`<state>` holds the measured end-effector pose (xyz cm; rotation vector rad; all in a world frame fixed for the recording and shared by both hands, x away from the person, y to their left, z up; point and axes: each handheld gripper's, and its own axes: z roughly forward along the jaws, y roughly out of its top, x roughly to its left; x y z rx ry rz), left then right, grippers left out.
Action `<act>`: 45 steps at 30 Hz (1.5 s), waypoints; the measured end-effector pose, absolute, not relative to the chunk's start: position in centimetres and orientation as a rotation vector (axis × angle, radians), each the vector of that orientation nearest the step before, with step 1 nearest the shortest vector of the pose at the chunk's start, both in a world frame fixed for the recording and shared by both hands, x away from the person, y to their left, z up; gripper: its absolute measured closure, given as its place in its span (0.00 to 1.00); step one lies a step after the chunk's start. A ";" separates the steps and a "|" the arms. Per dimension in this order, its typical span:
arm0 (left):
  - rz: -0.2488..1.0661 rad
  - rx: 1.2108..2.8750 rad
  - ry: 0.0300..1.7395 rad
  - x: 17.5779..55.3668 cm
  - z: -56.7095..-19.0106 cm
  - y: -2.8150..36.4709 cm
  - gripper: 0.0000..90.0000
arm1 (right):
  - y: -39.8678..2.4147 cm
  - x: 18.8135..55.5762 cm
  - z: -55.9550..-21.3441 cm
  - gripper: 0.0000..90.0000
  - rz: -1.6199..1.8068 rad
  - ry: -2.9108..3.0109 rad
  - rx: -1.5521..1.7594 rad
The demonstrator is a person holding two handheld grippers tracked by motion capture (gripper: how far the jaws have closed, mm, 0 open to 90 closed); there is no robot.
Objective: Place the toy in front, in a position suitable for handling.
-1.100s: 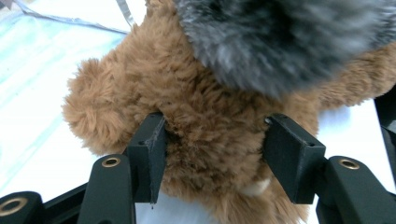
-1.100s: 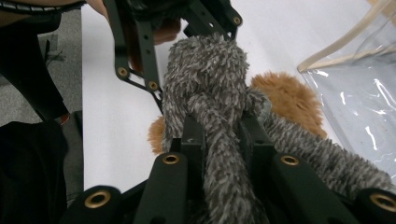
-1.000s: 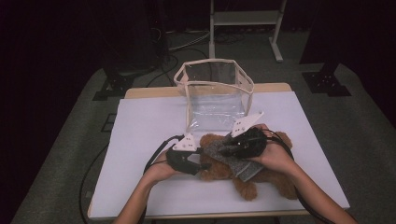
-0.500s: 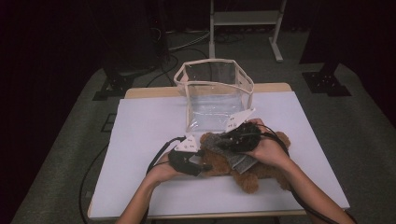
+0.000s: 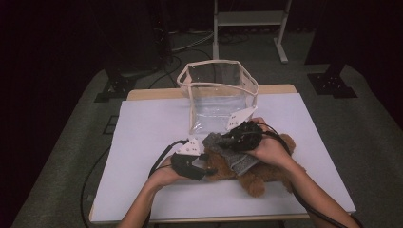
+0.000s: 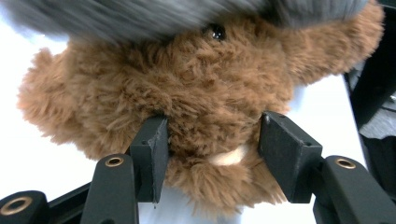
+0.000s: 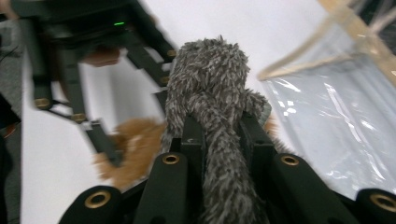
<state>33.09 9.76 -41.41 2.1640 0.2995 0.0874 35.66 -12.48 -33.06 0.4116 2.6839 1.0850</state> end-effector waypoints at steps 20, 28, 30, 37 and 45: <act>0.104 2.161 0.237 31.7 -40.4 9.6 0.47 | -15.6 35.2 -32.4 0.82 1.196 2.703 0.466; 0.152 2.135 0.232 31.8 -39.2 10.4 0.44 | -17.1 35.1 -33.9 0.82 1.128 2.743 0.500; 0.163 2.116 0.246 31.9 -38.7 10.4 0.43 | -16.7 34.6 -34.7 0.82 1.110 2.767 0.480; 0.105 2.138 0.226 32.4 -39.3 9.3 0.44 | -16.7 32.5 -35.1 0.83 1.170 2.786 0.428; 0.104 2.176 0.192 31.7 -39.3 9.1 0.44 | -19.8 34.2 -33.0 0.82 1.213 2.672 0.542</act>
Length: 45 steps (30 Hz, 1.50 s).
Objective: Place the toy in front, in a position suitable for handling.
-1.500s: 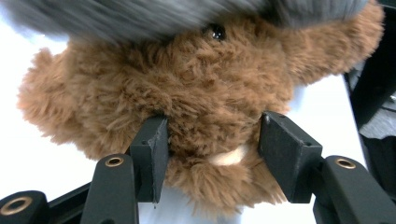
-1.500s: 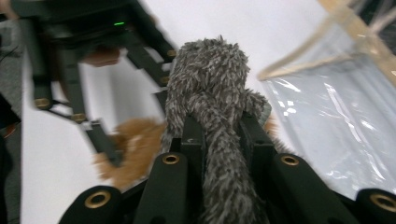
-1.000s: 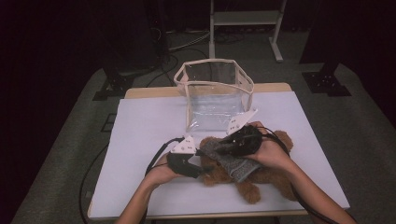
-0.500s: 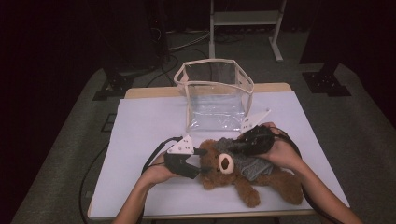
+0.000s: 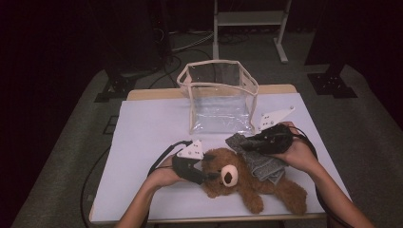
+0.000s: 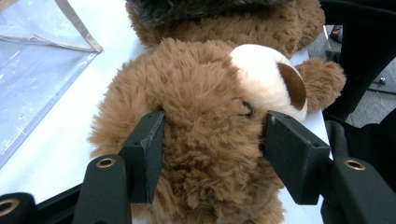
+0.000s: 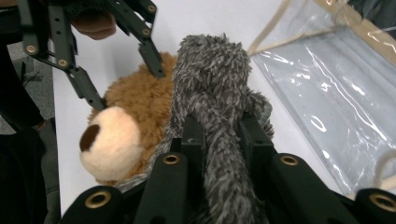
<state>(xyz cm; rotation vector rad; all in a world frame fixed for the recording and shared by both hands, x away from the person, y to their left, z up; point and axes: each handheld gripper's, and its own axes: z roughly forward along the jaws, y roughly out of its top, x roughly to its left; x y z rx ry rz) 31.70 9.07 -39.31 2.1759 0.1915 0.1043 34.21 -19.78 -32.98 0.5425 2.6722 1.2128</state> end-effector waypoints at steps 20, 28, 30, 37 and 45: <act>0.027 2.165 0.237 32.9 -38.9 9.5 0.21 | -18.2 30.5 -36.4 0.84 1.168 2.797 0.395; -0.122 2.161 0.252 33.6 -40.0 8.4 0.19 | -18.5 29.5 -36.7 0.84 1.183 2.797 0.362; -0.145 2.163 0.250 33.8 -40.1 8.2 0.19 | -18.6 29.5 -36.8 0.84 1.193 2.798 0.371; -0.055 2.174 0.219 33.5 -39.5 8.2 0.59 | -18.9 29.8 -36.9 0.83 1.242 2.774 0.410; 0.037 2.224 0.222 34.4 -37.4 8.7 0.66 | -18.3 30.9 -36.5 0.83 1.300 2.716 0.498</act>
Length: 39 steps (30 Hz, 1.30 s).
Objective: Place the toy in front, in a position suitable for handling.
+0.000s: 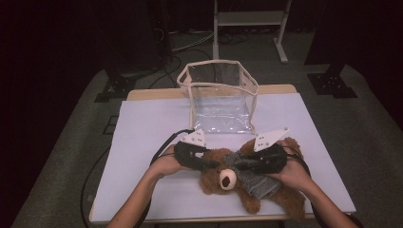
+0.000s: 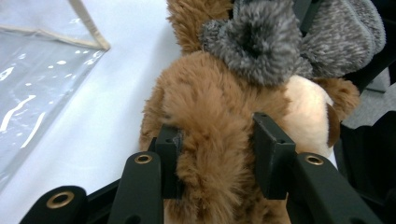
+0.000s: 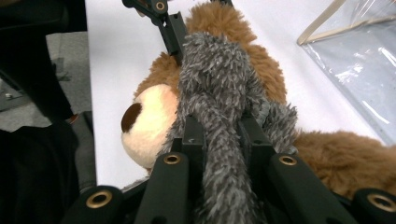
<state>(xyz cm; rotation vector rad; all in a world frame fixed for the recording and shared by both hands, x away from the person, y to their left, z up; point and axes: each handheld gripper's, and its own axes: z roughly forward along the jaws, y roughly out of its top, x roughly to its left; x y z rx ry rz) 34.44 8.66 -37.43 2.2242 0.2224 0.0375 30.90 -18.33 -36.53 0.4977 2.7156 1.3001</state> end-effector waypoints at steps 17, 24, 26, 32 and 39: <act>0.011 2.186 0.179 32.9 -38.5 9.5 0.51 | -23.2 29.3 -33.1 0.83 1.239 2.627 0.529; 0.014 2.189 0.164 32.8 -38.4 9.3 0.49 | -26.9 30.3 -32.2 0.83 1.167 2.575 0.629; 0.013 2.193 0.161 32.7 -38.4 9.3 0.48 | -26.8 30.9 -33.0 0.83 1.172 2.594 0.641; -0.020 2.190 0.176 32.8 -38.4 9.1 0.39 | -25.3 31.3 -34.3 0.84 1.181 2.640 0.603; -0.079 2.168 0.244 33.4 -39.0 8.3 0.20 | -24.8 31.0 -35.4 0.84 1.207 2.686 0.590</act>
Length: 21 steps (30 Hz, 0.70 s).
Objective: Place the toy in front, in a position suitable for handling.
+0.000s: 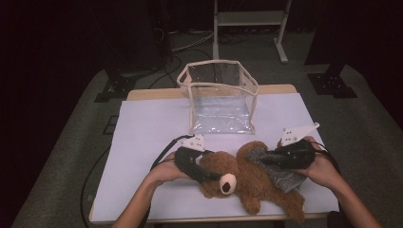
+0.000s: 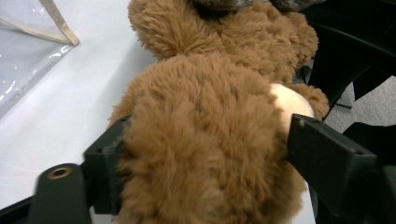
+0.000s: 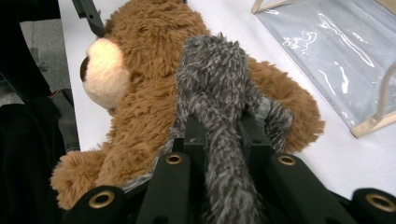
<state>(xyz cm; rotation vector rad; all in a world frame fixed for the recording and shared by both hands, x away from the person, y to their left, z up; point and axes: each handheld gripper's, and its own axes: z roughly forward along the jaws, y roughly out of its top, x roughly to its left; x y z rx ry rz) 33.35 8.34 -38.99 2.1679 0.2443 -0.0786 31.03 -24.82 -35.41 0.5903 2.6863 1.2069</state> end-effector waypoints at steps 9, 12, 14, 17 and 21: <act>-0.156 2.162 0.317 34.1 -39.9 7.0 0.09 | -24.4 30.9 -36.0 0.85 1.220 2.696 0.580; -0.185 2.159 0.334 34.3 -40.2 6.9 0.06 | -24.4 30.9 -36.0 0.85 1.219 2.697 0.574; -0.216 2.156 0.345 34.5 -40.6 6.7 0.04 | -24.3 30.8 -36.0 0.85 1.218 2.698 0.575; -0.260 2.156 0.347 34.6 -40.8 6.6 0.20 | -24.2 30.8 -36.1 0.85 1.215 2.698 0.575; -0.190 2.137 0.358 34.9 -40.4 7.5 0.59 | -24.3 30.8 -36.0 0.85 1.227 2.686 0.582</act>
